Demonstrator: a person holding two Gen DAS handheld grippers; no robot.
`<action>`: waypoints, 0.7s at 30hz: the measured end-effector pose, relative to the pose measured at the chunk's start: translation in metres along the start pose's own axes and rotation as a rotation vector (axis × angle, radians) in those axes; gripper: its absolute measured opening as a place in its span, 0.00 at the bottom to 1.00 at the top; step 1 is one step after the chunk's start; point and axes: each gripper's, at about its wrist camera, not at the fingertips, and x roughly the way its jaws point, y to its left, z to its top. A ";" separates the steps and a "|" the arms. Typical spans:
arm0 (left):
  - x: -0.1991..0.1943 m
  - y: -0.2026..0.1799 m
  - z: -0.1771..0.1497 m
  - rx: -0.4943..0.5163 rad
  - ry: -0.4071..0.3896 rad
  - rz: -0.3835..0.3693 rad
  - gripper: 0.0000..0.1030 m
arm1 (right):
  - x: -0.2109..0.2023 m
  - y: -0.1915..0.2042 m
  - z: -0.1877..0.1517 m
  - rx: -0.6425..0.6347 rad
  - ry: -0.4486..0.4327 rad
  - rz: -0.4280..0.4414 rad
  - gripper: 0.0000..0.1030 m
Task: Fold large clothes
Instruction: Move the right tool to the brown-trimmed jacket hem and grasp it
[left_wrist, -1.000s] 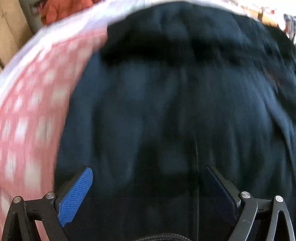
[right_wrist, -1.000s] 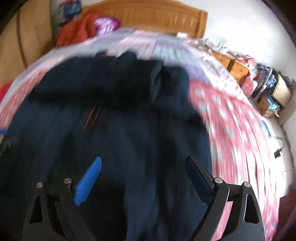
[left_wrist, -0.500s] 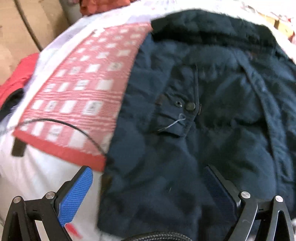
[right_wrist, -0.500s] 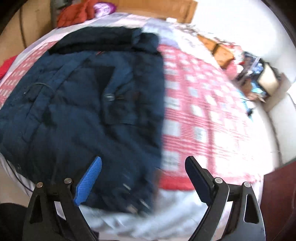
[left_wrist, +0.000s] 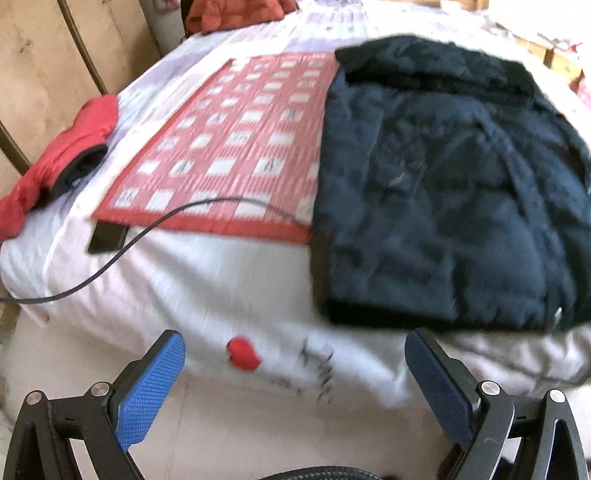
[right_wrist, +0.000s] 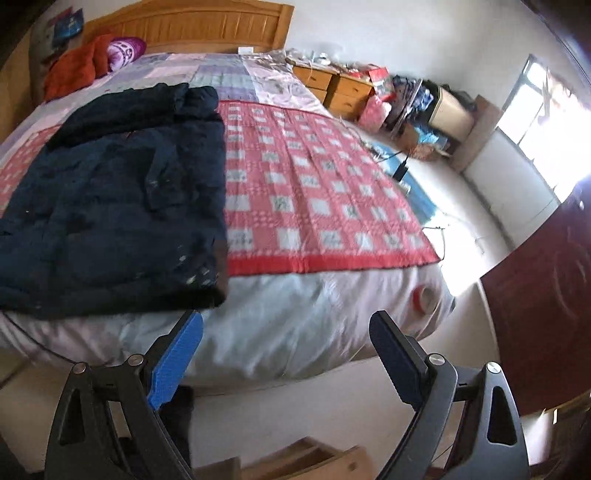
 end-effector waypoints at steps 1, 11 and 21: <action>0.004 0.002 -0.006 0.010 -0.002 0.010 0.96 | 0.000 0.006 -0.004 -0.001 0.004 0.008 0.91; 0.095 -0.005 -0.013 -0.005 0.013 0.044 0.96 | 0.015 0.046 -0.015 -0.046 0.021 0.050 0.91; 0.138 -0.028 0.018 0.045 -0.042 0.090 0.97 | 0.031 0.056 -0.025 -0.068 0.019 0.066 0.91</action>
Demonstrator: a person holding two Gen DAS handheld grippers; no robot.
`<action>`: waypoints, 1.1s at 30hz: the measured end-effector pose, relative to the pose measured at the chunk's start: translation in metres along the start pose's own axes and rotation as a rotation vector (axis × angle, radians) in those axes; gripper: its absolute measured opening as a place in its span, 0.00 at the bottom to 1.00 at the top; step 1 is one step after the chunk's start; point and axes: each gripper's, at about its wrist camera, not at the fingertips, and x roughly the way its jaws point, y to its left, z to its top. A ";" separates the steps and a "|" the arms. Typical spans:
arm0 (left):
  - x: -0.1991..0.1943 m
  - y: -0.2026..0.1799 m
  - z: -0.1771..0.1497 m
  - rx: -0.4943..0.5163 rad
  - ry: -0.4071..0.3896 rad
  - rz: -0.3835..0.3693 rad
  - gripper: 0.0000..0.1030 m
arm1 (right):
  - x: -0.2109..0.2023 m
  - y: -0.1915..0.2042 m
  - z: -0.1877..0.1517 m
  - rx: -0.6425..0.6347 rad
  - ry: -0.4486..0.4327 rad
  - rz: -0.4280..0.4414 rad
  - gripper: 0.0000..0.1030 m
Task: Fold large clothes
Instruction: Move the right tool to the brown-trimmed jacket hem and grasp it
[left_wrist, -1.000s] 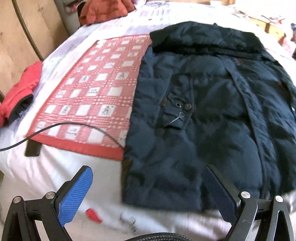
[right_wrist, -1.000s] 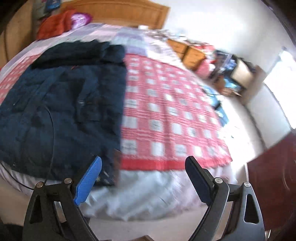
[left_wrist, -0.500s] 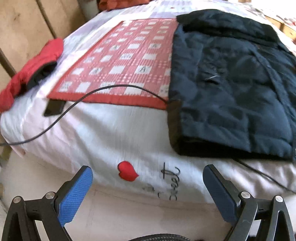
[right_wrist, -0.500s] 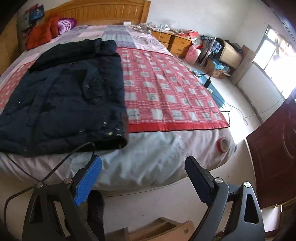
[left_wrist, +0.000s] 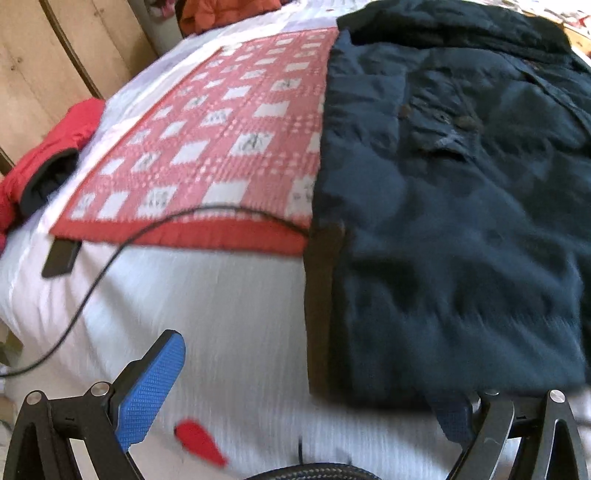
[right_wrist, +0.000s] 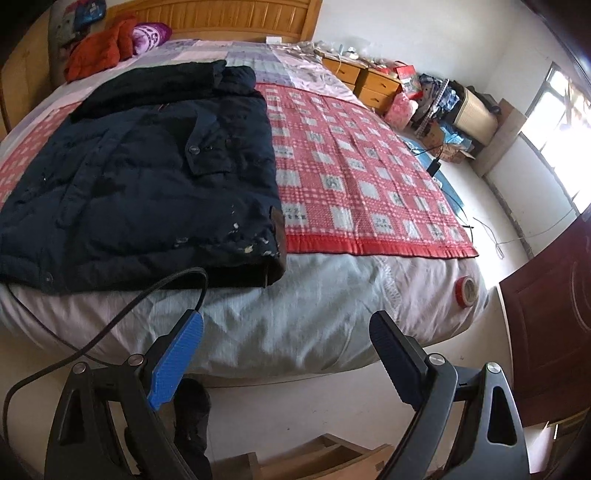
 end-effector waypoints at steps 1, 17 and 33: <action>0.002 -0.001 0.005 -0.004 -0.009 0.000 0.97 | 0.004 0.002 -0.002 -0.007 -0.004 -0.003 0.91; -0.004 -0.006 0.027 -0.026 -0.038 -0.028 0.85 | 0.098 -0.008 0.004 0.061 -0.057 -0.065 0.90; 0.006 -0.019 0.016 -0.032 -0.049 -0.120 0.54 | 0.133 -0.012 0.034 0.059 -0.104 0.112 0.36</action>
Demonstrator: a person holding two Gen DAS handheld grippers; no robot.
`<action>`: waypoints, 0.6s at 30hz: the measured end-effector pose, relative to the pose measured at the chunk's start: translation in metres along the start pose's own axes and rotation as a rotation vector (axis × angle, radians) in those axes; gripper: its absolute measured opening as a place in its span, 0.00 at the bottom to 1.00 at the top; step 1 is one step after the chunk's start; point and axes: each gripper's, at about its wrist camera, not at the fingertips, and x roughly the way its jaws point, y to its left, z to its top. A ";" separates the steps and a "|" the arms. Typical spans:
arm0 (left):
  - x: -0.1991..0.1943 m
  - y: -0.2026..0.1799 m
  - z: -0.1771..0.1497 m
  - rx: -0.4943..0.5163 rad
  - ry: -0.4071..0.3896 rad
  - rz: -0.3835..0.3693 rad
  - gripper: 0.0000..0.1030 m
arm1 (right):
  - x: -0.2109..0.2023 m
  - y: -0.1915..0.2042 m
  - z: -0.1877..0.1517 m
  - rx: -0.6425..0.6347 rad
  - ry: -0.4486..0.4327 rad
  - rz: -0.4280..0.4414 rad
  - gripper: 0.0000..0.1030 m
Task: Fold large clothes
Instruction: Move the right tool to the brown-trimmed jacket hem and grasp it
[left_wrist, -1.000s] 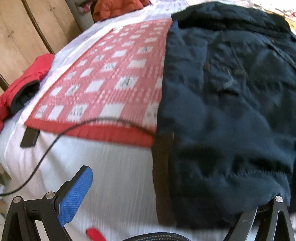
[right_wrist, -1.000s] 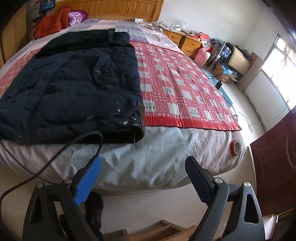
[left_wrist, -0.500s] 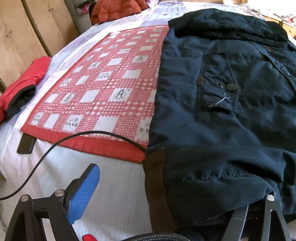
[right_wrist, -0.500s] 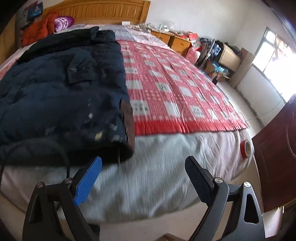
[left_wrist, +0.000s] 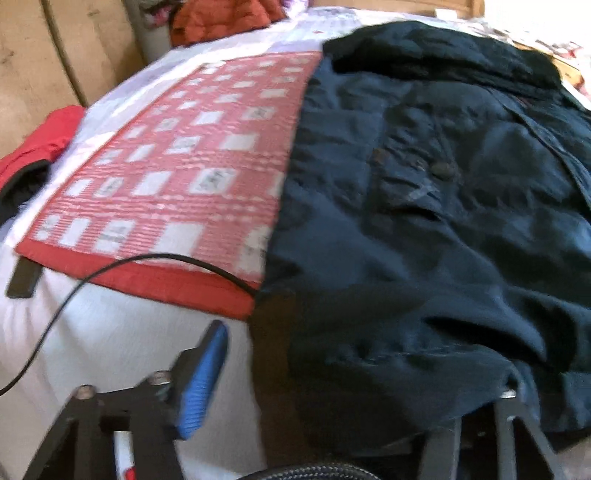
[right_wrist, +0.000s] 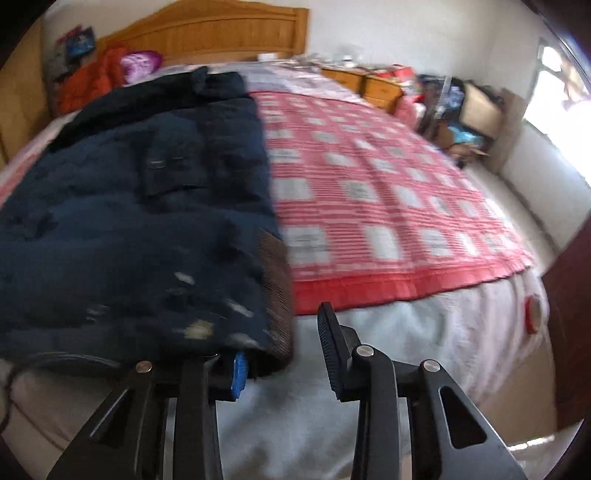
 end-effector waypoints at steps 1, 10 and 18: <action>0.002 -0.004 -0.001 0.017 0.002 0.001 0.54 | 0.003 0.006 0.001 -0.030 0.001 0.001 0.36; 0.018 0.015 0.009 -0.040 0.019 -0.024 0.10 | 0.025 -0.020 0.028 0.132 0.022 0.062 0.19; -0.029 0.027 0.026 0.007 -0.045 -0.065 0.08 | -0.014 -0.012 0.039 0.084 -0.036 0.042 0.16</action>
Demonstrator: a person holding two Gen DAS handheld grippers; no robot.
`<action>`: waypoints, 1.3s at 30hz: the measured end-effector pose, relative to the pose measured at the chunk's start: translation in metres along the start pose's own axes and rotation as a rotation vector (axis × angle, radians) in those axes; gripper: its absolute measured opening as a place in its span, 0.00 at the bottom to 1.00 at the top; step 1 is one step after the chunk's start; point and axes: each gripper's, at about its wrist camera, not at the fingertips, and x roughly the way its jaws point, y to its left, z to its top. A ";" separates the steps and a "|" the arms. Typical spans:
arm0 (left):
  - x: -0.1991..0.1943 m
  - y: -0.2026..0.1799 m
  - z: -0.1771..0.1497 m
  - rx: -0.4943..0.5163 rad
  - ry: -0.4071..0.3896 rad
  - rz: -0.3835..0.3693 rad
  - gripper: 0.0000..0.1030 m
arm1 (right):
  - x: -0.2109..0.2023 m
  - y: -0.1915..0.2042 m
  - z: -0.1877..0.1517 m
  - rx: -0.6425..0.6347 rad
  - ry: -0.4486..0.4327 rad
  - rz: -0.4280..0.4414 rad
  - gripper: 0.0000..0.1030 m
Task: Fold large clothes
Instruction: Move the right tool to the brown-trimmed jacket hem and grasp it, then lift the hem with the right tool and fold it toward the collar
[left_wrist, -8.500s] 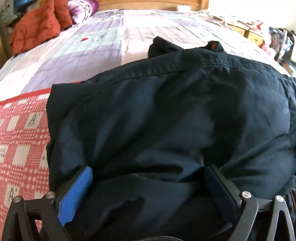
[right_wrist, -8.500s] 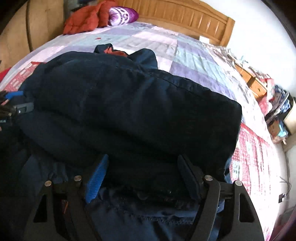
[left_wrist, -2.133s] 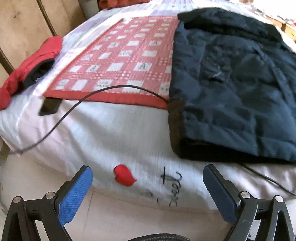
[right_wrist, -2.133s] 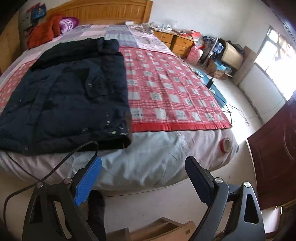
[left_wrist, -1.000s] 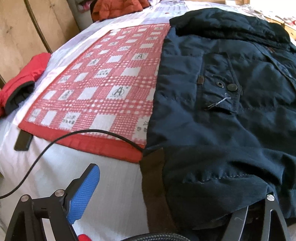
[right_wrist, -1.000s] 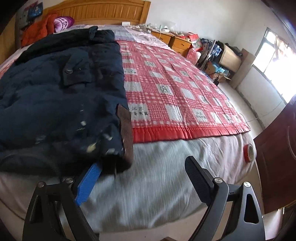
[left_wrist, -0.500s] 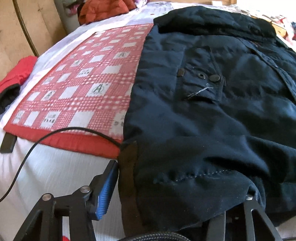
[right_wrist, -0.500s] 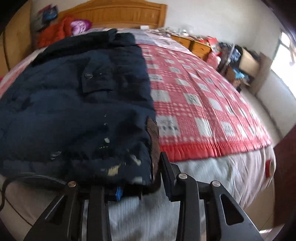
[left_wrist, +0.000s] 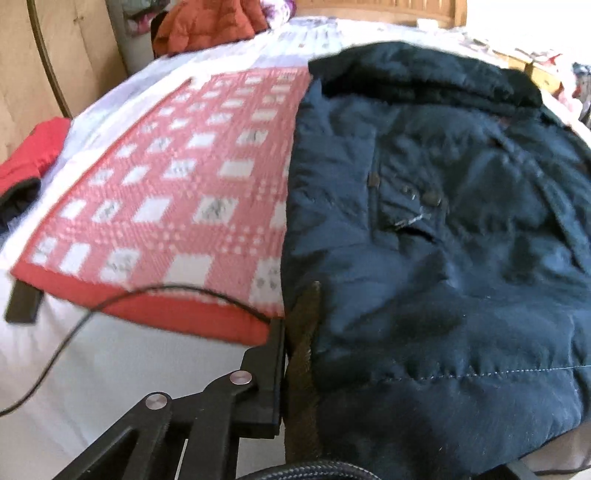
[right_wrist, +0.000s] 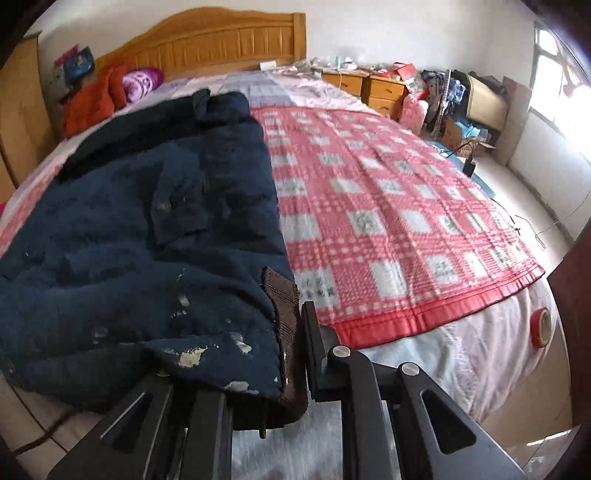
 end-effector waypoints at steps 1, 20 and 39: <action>-0.007 0.000 0.006 0.008 -0.011 -0.003 0.08 | -0.007 0.002 0.005 -0.004 -0.010 0.003 0.16; -0.120 0.023 0.033 0.078 0.085 -0.035 0.09 | -0.160 0.008 0.055 -0.080 0.037 0.015 0.14; -0.089 0.006 0.245 0.194 0.183 -0.092 0.09 | -0.170 0.034 0.257 -0.211 0.078 0.126 0.10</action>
